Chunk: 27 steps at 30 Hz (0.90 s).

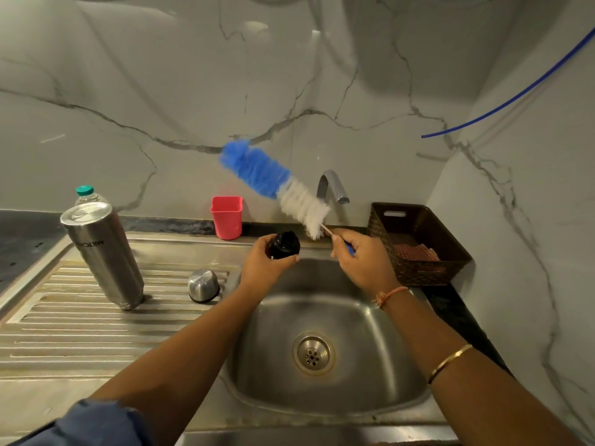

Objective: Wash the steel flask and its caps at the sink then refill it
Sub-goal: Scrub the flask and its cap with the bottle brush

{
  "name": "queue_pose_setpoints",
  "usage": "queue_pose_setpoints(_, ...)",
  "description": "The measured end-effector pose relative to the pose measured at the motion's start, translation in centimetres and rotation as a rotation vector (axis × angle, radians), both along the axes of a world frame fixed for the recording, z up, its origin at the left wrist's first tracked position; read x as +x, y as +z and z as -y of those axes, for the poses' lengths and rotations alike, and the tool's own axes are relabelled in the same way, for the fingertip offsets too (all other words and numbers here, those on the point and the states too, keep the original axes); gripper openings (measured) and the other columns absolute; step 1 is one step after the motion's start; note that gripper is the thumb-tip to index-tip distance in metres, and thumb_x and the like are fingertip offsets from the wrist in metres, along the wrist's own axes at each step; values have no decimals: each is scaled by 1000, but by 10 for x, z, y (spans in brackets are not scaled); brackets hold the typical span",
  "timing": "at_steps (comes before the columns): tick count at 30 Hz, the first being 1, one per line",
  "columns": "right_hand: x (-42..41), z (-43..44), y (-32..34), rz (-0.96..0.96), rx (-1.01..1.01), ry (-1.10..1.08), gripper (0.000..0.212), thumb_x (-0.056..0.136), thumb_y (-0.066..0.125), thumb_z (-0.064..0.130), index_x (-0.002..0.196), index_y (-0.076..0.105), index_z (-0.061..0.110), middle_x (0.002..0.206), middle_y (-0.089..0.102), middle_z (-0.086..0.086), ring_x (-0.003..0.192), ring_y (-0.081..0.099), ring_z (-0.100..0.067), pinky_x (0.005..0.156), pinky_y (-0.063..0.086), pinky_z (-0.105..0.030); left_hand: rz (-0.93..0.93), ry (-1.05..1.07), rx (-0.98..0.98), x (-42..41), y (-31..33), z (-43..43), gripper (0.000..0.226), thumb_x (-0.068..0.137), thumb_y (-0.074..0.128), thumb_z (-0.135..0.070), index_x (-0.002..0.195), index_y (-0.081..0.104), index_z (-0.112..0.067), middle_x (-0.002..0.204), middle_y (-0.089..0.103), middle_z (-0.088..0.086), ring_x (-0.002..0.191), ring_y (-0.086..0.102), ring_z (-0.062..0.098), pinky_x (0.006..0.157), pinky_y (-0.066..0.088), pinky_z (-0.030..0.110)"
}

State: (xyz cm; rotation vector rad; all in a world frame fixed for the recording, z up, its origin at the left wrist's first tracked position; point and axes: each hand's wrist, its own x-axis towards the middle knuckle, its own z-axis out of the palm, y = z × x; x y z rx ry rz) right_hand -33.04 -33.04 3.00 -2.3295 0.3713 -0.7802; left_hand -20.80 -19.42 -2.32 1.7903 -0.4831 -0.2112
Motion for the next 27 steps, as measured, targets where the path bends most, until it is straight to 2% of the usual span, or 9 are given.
queue_pose_setpoints(4, -17, 8, -11, -1, -384, 15, 30, 90, 49, 23, 108, 70, 14, 86, 72, -1, 70, 64, -14, 58, 40, -11, -48, 28, 18, 7, 0, 2, 60, 71, 82, -30, 122, 56, -13, 105, 63, -4, 97, 61, 13, 82, 47, 25)
queue_pose_setpoints(7, -22, 16, -18, -109, -503, -11, 33, 85, 48, 24, 108, 71, 17, 81, 69, -1, 63, 62, -19, 48, 35, -15, -66, -8, 24, 7, 0, 7, 53, 70, 82, -32, 114, 59, -17, 104, 66, -3, 99, 62, 16, 88, 51, 34)
queue_pose_setpoints(10, -29, 27, -24, -169, -484, -21, 38, 86, 43, 26, 115, 67, 19, 94, 70, -3, 77, 65, -22, 57, 46, -25, -91, 43, -14, 7, 1, 10, 41, 72, 81, -23, 107, 59, -17, 102, 67, 0, 97, 62, 19, 87, 50, 35)
queue_pose_setpoints(13, -44, 39, -34, -173, -399, -52, 41, 87, 40, 29, 115, 67, 15, 105, 70, -4, 91, 65, -21, 70, 45, -23, -142, 134, -115, 13, 4, 6, 33, 75, 78, -13, 102, 60, -15, 101, 68, 6, 93, 64, 21, 82, 50, 33)
queue_pose_setpoints(15, -51, 43, -39, -164, -375, -72, 36, 89, 45, 27, 113, 68, 13, 105, 71, -4, 91, 66, -21, 71, 46, -23, -173, 151, -135, 17, 1, 4, 35, 74, 79, -13, 105, 62, -13, 104, 69, 7, 93, 65, 22, 84, 52, 34)
queue_pose_setpoints(20, -35, 36, -35, -142, -422, -53, 26, 91, 50, 22, 105, 71, 13, 91, 73, -5, 79, 66, -22, 63, 52, -28, -194, 0, -35, 3, -10, 14, 55, 67, 85, -23, 115, 59, -15, 109, 68, 1, 100, 64, 22, 93, 51, 43)
queue_pose_setpoints(22, -32, 37, -35, -158, -427, -39, 22, 92, 52, 20, 104, 70, 14, 89, 72, -6, 78, 65, -23, 63, 54, -35, -214, 34, -73, 3, -6, 16, 43, 73, 81, -17, 110, 59, -14, 108, 68, 3, 96, 65, 21, 89, 53, 38)
queue_pose_setpoints(24, -37, 44, -40, -156, -394, -57, 23, 92, 53, 19, 107, 70, 14, 94, 72, -5, 82, 66, -23, 66, 55, -36, -290, 98, -182, 8, 1, 12, 31, 80, 74, -9, 108, 61, -5, 102, 67, 7, 83, 65, 17, 74, 54, 23)
queue_pose_setpoints(27, -49, 55, -47, -189, -351, -84, 26, 93, 54, 19, 114, 68, 13, 100, 72, -4, 87, 66, -23, 69, 54, -34, -303, 188, -263, 16, 3, 2, 40, 80, 74, -10, 117, 62, -2, 96, 66, 5, 74, 63, 10, 63, 48, 14)
